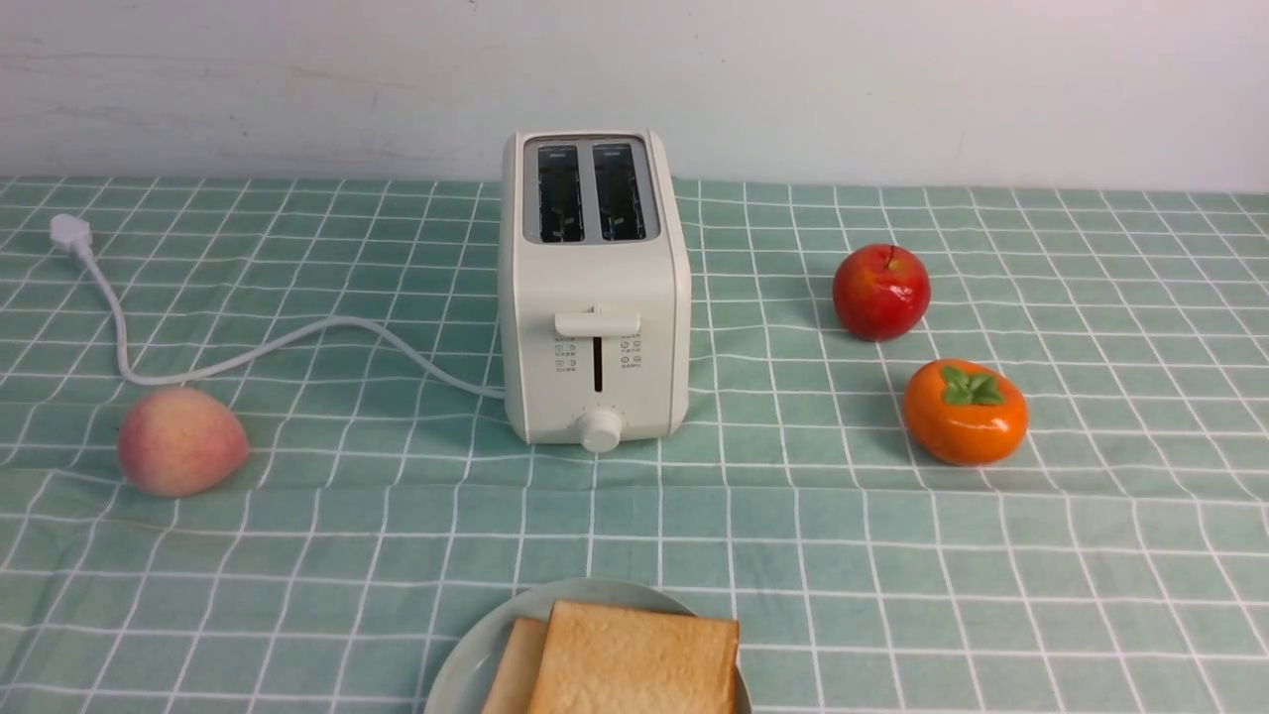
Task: Take toasted bread from bread machine on blue coffee table place on plate.
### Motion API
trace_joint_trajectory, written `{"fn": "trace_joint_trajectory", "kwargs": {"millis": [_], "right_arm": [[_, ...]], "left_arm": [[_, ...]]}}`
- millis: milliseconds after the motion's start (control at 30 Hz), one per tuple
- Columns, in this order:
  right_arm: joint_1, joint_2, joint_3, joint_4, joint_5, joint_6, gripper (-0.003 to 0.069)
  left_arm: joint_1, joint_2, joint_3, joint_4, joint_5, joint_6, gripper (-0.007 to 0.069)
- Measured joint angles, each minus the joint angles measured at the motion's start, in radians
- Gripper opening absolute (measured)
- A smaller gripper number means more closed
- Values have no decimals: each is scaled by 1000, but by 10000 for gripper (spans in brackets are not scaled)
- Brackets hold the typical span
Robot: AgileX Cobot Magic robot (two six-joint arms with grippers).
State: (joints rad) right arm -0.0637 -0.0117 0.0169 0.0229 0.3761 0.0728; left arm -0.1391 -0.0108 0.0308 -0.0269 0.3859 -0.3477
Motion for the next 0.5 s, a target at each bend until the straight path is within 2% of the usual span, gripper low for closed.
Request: {"fn": "trace_joint_trajectory", "kwargs": {"millis": [500], "right_arm": [[0, 0, 0, 2, 0, 0, 201]], "left_arm": [[0, 0, 0, 0, 0, 0, 127]]}}
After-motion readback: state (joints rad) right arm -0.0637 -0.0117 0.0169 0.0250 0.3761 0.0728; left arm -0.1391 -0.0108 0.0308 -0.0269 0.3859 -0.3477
